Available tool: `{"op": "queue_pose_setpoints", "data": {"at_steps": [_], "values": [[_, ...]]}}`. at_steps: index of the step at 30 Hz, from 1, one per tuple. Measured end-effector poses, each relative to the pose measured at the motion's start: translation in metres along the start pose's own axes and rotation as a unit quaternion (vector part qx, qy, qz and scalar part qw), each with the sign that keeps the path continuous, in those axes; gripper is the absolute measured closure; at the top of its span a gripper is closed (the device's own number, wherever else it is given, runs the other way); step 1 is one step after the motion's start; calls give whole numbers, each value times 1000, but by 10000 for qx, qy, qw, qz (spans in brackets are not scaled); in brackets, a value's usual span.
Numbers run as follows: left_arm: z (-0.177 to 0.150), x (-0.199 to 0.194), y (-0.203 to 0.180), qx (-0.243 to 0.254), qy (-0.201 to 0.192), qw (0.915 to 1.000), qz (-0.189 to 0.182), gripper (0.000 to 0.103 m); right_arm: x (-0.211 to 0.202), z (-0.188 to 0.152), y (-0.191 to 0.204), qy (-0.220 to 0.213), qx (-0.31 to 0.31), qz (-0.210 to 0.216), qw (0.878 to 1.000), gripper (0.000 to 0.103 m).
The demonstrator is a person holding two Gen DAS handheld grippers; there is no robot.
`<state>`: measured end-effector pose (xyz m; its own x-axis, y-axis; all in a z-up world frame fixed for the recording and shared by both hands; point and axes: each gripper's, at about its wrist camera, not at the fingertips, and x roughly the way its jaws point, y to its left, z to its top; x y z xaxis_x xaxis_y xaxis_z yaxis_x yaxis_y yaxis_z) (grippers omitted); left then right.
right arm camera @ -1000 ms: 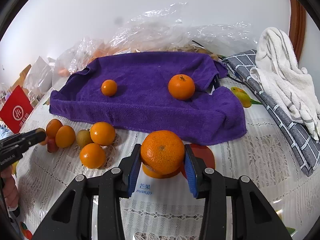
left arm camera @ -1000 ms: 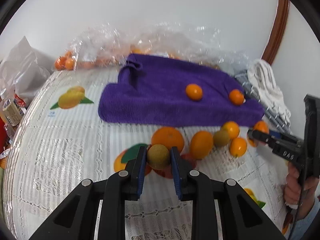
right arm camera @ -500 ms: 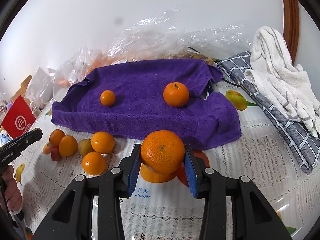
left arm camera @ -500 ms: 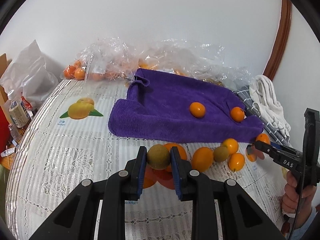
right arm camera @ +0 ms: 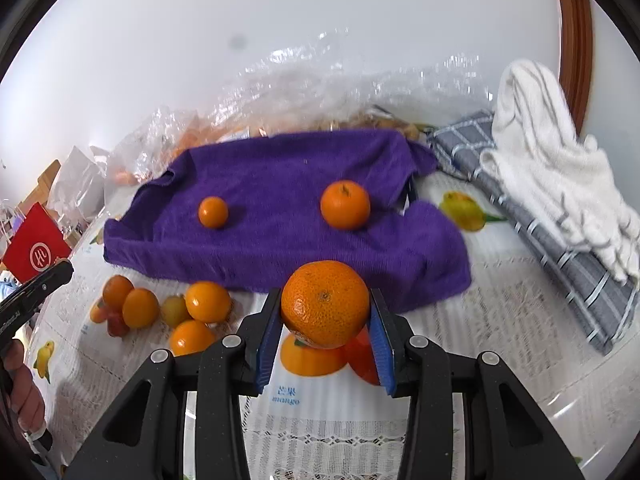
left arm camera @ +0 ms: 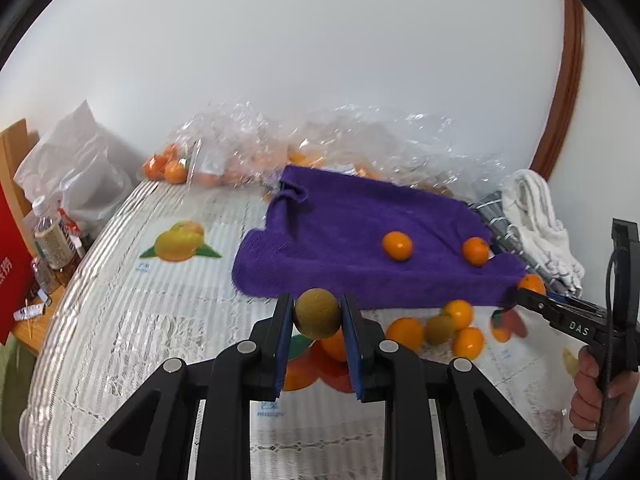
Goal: Organize fruits
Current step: 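Lift and carry the orange and the yellow fruit over the purple towel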
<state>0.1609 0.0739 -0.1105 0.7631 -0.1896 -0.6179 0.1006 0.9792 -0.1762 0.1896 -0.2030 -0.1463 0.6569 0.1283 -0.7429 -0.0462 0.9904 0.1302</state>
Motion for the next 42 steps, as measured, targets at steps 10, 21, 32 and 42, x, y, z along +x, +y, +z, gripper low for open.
{"op": "queue_pose_setpoints", "data": {"at_steps": [10, 21, 32, 42], "values": [[41, -12, -14, -23, -149, 9999, -69, 80, -24, 34, 6, -301, -107, -76, 9995, 62], [89, 12, 8, -392, -287, 9988, -13, 80, -19, 76, 4, -600, -103, -34, 9981, 62], [89, 73, -7, -242, 72, 9997, 49, 80, 28, 94, 5, -319, -228, 84, 9992, 62], [61, 108, -11, -58, 515, 9985, 155, 80, 83, 66, 19, 500, -288, 457, 9973, 62]]}}
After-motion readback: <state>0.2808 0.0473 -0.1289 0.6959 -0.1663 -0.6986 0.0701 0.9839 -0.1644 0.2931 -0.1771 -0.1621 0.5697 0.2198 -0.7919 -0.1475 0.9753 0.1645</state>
